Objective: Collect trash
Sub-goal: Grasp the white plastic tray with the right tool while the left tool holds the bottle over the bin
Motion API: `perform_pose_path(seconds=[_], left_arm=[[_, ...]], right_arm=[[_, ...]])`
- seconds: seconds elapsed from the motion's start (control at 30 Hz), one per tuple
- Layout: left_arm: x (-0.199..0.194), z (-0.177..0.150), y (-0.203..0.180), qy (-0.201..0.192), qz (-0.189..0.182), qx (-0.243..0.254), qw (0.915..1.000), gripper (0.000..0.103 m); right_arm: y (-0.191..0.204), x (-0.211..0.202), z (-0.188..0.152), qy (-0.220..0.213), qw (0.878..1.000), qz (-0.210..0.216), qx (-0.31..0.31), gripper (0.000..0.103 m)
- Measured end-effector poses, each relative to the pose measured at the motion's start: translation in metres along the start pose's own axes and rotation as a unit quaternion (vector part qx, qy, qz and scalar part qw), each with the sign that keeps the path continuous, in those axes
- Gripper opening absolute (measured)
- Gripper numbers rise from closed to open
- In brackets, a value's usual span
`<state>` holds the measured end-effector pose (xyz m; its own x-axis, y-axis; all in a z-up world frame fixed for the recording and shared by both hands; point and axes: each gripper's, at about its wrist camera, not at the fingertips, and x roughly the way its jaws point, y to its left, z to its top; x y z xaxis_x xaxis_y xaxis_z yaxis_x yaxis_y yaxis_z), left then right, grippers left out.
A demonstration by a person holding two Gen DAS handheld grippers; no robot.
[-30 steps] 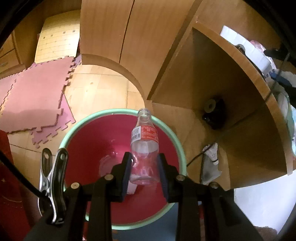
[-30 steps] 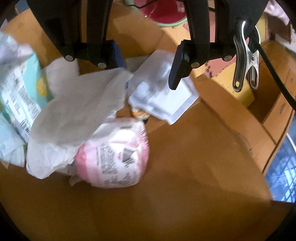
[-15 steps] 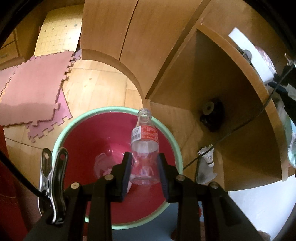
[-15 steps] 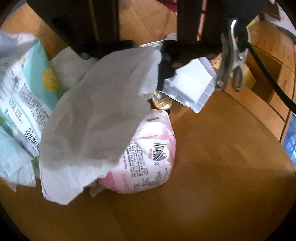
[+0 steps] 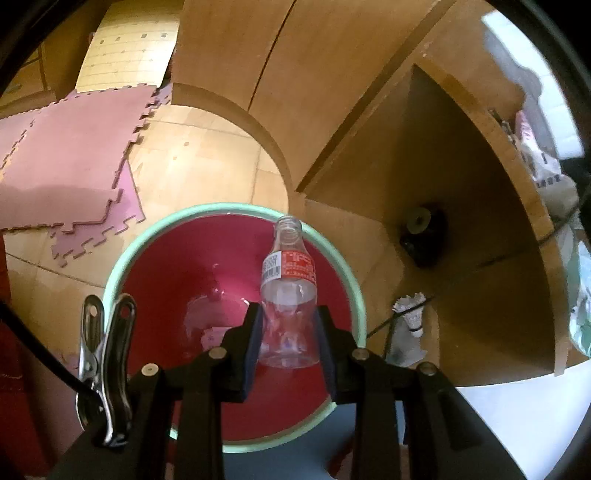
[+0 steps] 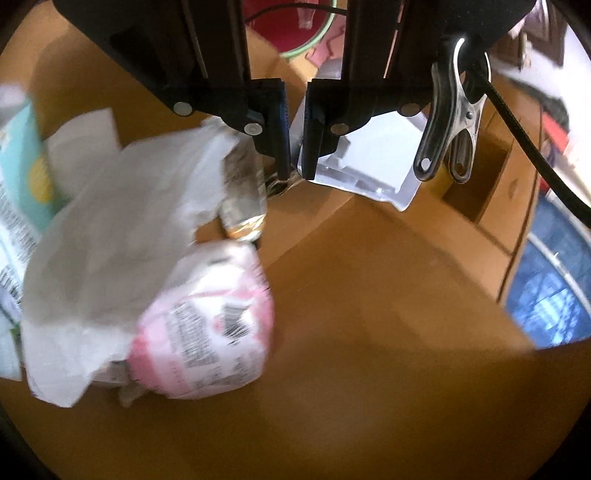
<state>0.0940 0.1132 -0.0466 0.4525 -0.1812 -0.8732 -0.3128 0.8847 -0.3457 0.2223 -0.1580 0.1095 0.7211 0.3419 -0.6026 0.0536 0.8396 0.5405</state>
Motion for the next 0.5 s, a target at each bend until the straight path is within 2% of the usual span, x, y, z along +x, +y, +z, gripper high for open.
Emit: perform_pose_path(seconds=[0.1,0.27,0.37,0.43,0.5], left_arm=[[0.005,-0.001,0.005,0.014,0.001,-0.007,0.9999,0.030],[0.007,-0.003,0.014,0.017,0.014,-0.009,0.9997,0.030],[0.007,-0.003,0.020,0.028,0.016,-0.018,0.9993,0.030],[0.006,-0.006,0.020,0.038,0.008,-0.016,0.9991,0.030],[0.005,-0.007,0.021,0.041,0.009,-0.010,0.9991,0.030]], right_arm=[[0.006,0.001,-0.003,0.011,0.999,0.014,-0.031,0.007],[0.016,-0.010,-0.040,0.033,0.994,0.006,-0.102,0.007],[0.014,-0.007,-0.058,0.060,0.992,0.007,-0.109,0.007],[0.010,-0.002,-0.069,0.089,0.991,0.023,-0.100,0.007],[0.012,-0.001,-0.080,0.099,0.987,0.019,-0.126,0.007]])
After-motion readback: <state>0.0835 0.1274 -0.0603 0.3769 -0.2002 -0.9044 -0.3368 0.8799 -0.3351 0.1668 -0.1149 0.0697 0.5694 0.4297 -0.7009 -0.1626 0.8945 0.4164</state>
